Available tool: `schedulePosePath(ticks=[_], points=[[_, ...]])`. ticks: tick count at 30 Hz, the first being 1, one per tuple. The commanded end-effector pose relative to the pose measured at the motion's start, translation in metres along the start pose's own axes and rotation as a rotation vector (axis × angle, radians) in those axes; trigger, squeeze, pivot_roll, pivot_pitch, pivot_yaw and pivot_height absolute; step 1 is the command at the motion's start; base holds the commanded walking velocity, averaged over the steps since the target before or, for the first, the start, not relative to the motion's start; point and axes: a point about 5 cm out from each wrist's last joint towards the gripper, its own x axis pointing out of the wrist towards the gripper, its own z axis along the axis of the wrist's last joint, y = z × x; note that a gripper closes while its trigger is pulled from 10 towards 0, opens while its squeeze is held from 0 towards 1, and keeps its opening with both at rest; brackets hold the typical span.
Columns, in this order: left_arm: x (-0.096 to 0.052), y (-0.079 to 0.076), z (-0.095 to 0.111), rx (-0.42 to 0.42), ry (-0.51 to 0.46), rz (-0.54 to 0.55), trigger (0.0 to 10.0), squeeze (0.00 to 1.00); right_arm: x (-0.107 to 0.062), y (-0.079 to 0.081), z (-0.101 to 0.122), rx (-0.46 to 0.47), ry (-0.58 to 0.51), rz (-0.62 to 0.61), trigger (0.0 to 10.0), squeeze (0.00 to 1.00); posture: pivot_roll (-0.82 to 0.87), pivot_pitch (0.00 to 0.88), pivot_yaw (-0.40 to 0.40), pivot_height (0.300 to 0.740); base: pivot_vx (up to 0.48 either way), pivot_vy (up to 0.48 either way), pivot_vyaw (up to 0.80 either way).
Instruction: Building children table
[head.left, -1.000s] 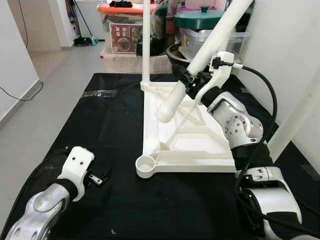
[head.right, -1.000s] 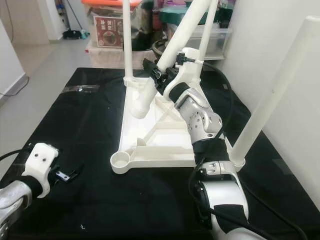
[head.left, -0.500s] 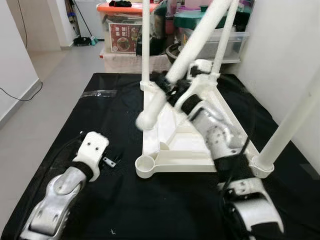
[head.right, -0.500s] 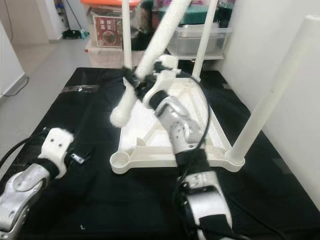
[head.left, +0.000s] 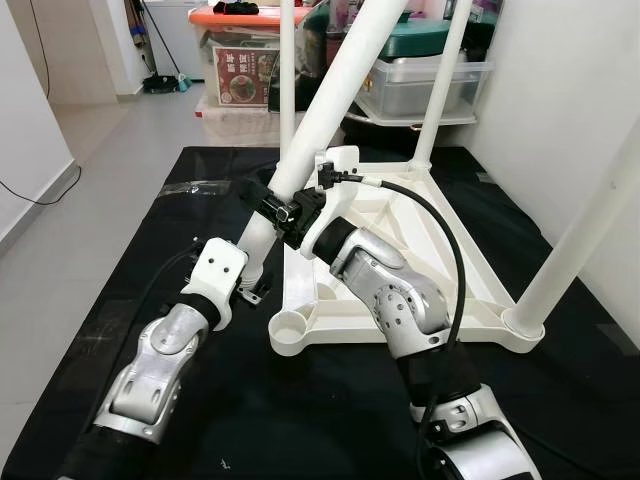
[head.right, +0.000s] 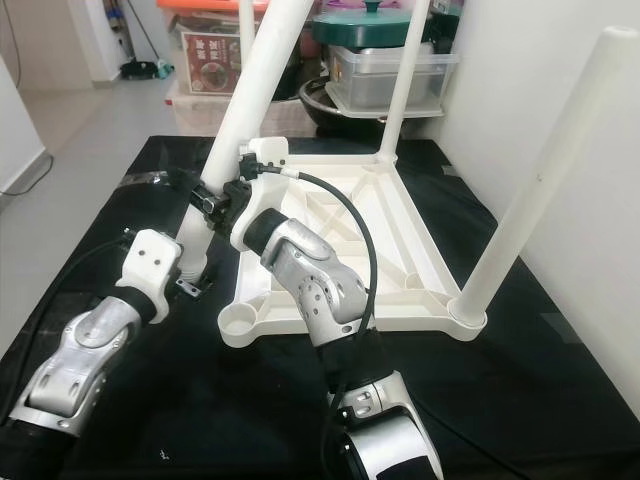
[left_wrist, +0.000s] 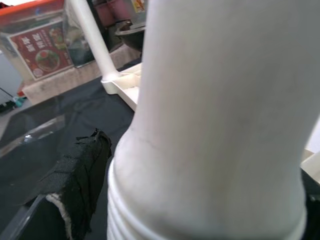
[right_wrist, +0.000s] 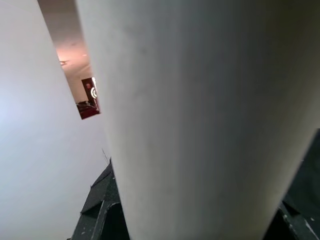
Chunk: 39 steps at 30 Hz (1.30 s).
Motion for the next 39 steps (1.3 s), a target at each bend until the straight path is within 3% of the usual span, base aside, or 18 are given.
schedulePosePath(ticks=[1, 5, 6, 8, 9, 20, 21, 22, 25, 31, 32, 33, 36, 39], points=[[0.005, -0.004, 0.001, 0.006, -0.002, -0.011, 10.0, 0.00, 0.006, 0.018, -0.003, 0.013, 0.011, 0.085, 0.0, 0.00, 0.08, 0.000, -0.007, 0.740, 0.000, 0.000, 0.00], [0.006, -0.007, 0.001, 0.004, -0.007, -0.025, 9.9, 0.00, 0.005, 0.019, -0.005, 0.008, 0.017, 0.081, 0.0, 0.00, 0.08, 0.000, -0.007, 0.740, 0.000, 0.000, 0.00], [0.007, -0.007, 0.001, 0.007, -0.011, -0.034, 5.0, 0.00, 0.003, 0.019, -0.005, 0.005, 0.020, 0.076, 0.0, 0.00, 0.08, 0.000, -0.005, 0.740, 0.000, 0.000, 0.00], [0.007, -0.007, 0.001, 0.007, -0.011, -0.034, 5.0, 0.00, 0.003, 0.019, -0.005, 0.005, 0.020, 0.076, 0.0, 0.00, 0.08, 0.000, -0.005, 0.740, 0.000, 0.000, 0.00], [0.006, -0.007, 0.000, 0.012, -0.017, -0.051, 0.0, 0.00, 0.001, 0.019, -0.006, 0.001, 0.022, 0.071, 0.0, 0.00, 0.08, 0.000, -0.005, 0.740, 0.000, 0.000, 0.00], [0.004, -0.010, -0.005, 0.049, -0.008, -0.071, 0.0, 0.00, 0.001, 0.018, -0.008, -0.019, 0.032, 0.060, 0.0, 0.00, 0.09, 0.000, -0.010, 0.740, 0.000, 0.000, 0.00], [0.004, -0.011, -0.006, 0.050, 0.003, -0.074, 10.0, 0.00, 0.002, 0.018, -0.009, -0.023, 0.044, 0.052, 4.5, 0.00, 0.09, 0.000, -0.010, 0.740, 0.000, 0.000, 0.00], [0.004, -0.012, -0.007, 0.048, 0.010, -0.078, 10.0, 0.00, 0.002, 0.019, -0.008, 0.023, 0.039, 0.078, 10.0, 1.00, 0.09, 0.000, -0.010, 0.740, 0.000, 0.000, 0.00], [0.003, -0.015, -0.006, 0.031, 0.011, -0.104, 10.0, 0.00, 0.001, 0.021, -0.004, 0.039, 0.023, 0.102, 10.0, 1.00, 0.09, 0.000, -0.009, 0.740, 0.000, 0.000, 0.00], [-0.009, -0.029, -0.002, 0.027, 0.004, -0.290, 10.0, 0.00, -0.001, 0.014, 0.004, -0.023, -0.006, 0.122, 10.0, 1.00, 0.10, 0.000, -0.017, 0.740, 0.000, 0.000, 0.00], [-0.023, -0.035, 0.000, 0.023, 0.006, -0.406, 10.0, 0.00, -0.006, 0.012, 0.010, -0.038, -0.022, 0.183, 10.0, 0.00, 0.11, 0.000, -0.024, 0.740, 0.000, 0.000, 0.00], [-0.033, -0.039, 0.001, 0.017, 0.009, -0.488, 10.0, 0.00, -0.009, 0.011, 0.015, -0.049, -0.032, 0.226, 10.0, 0.00, 0.11, 0.000, -0.025, 0.740, 0.000, 0.000, 0.00], [-0.045, -0.041, 0.004, -0.002, 0.016, -0.567, 10.0, 0.00, -0.014, 0.010, 0.020, -0.054, -0.044, 0.280, 10.0, 0.00, 0.11, 0.000, -0.026, 0.740, 0.000, 0.000, 0.00], [-0.070, -0.043, 0.012, -0.015, 0.042, -0.728, 10.0, 0.00, -0.025, 0.010, 0.030, -0.058, -0.057, 0.423, 10.0, 0.00, 0.13, 0.000, -0.029, 0.740, 0.000, 0.000, 0.00]])
